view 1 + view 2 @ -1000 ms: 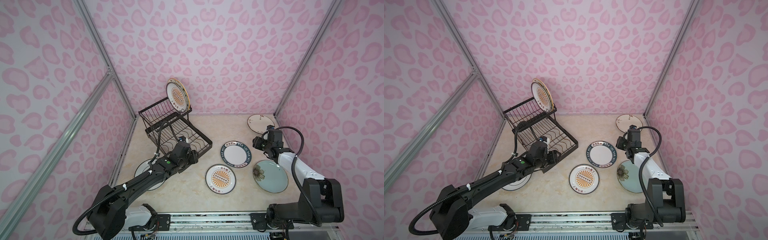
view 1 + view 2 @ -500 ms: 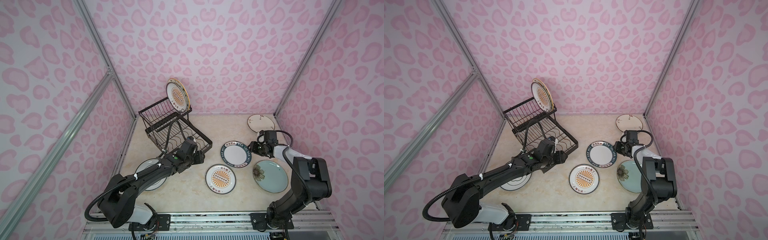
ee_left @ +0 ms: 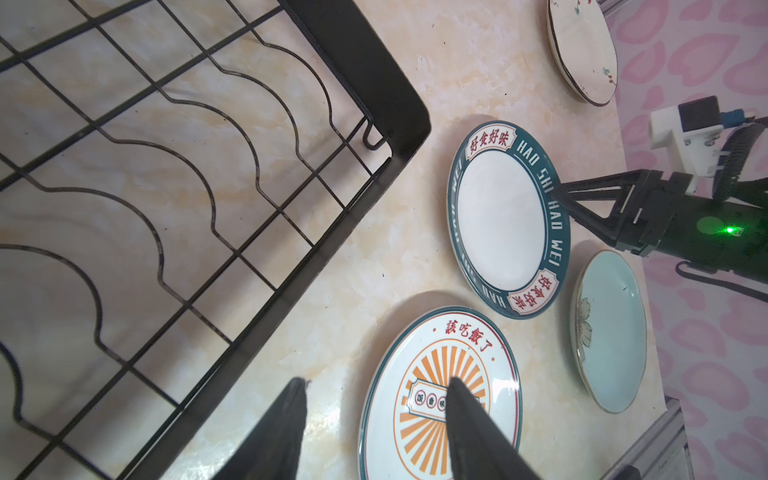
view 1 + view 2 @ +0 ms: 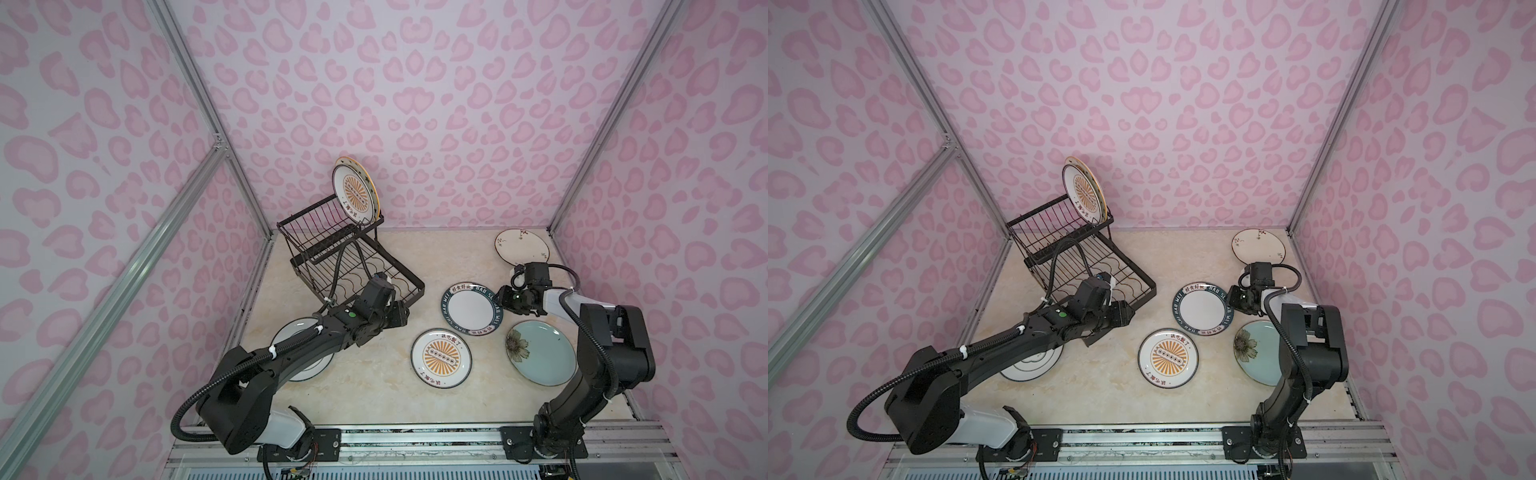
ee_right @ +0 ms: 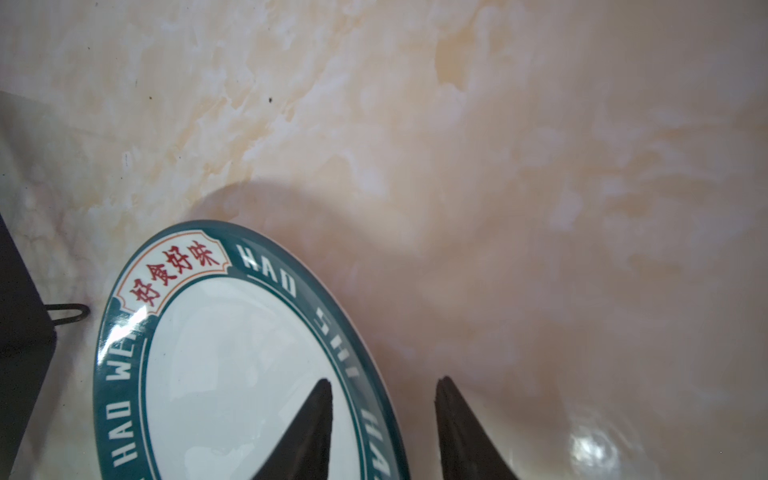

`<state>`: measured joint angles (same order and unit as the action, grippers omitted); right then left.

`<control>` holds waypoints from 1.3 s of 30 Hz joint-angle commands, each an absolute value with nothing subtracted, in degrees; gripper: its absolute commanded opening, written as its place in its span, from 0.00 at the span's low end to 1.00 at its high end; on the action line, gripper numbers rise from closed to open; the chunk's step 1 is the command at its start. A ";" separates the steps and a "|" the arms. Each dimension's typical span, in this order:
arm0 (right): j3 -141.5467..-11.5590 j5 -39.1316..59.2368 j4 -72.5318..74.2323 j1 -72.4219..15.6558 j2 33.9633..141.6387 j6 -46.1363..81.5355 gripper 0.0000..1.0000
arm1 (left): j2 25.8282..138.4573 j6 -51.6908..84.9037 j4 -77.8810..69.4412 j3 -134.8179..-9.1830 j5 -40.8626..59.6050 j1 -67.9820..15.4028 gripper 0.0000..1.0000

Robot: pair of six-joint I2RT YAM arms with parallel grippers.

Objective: Load the plates into the dish rack
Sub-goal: 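Grasp the green-rimmed plate's rim with the right gripper and tilt it up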

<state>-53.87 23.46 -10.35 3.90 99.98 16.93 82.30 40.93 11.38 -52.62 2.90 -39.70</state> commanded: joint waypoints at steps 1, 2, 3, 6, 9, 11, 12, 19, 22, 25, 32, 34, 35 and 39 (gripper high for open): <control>-54.13 25.10 -9.77 4.04 101.08 16.87 0.37 | 81.69 40.43 12.35 -52.89 1.94 -39.68 0.56; -54.07 25.55 -9.64 4.20 101.44 17.02 0.36 | 81.65 40.43 12.44 -52.90 1.85 -39.70 0.56; -54.11 25.77 -9.47 4.20 101.60 17.07 0.35 | 81.65 40.35 12.56 -52.87 1.85 -39.68 0.56; -53.86 26.40 -8.72 4.57 101.94 17.57 0.32 | 81.54 40.34 12.65 -52.82 1.76 -39.66 0.56; -53.25 27.15 -7.47 5.09 101.88 18.42 0.28 | 81.43 40.43 12.70 -52.82 1.75 -39.70 0.56; -52.91 27.66 -6.61 5.44 101.99 19.02 0.23 | 81.47 40.34 12.70 -52.82 1.72 -39.71 0.56; -52.62 27.77 -6.17 5.58 102.04 19.36 0.18 | 81.47 40.34 12.76 -52.82 1.75 -39.68 0.56; -51.84 28.21 -4.17 6.16 102.49 20.99 0.13 | 81.13 40.25 13.27 -52.82 1.32 -39.67 0.55; -51.55 28.01 -3.63 6.23 102.28 21.51 0.12 | 81.03 40.21 13.31 -52.91 1.22 -39.66 0.55; -51.16 27.91 -2.69 6.21 102.06 22.39 0.11 | 80.95 40.17 13.45 -53.05 1.14 -39.65 0.55; -51.00 31.26 -1.01 6.20 103.02 22.85 0.24 | 81.12 39.99 13.45 -53.33 1.32 -39.71 0.55; -51.15 31.62 -0.97 6.11 103.19 22.78 0.28 | 81.12 40.14 13.57 -53.28 1.19 -39.69 0.55; -51.15 31.79 -0.91 6.15 103.32 22.76 0.29 | 81.20 40.16 13.57 -53.40 1.23 -39.73 0.55; -51.22 33.18 -0.31 6.20 104.06 22.74 0.31 | 81.25 40.08 13.66 -53.59 1.24 -39.67 0.55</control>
<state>-51.40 32.05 -0.45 6.15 103.18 22.87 81.52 40.66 13.67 -52.82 1.50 -39.75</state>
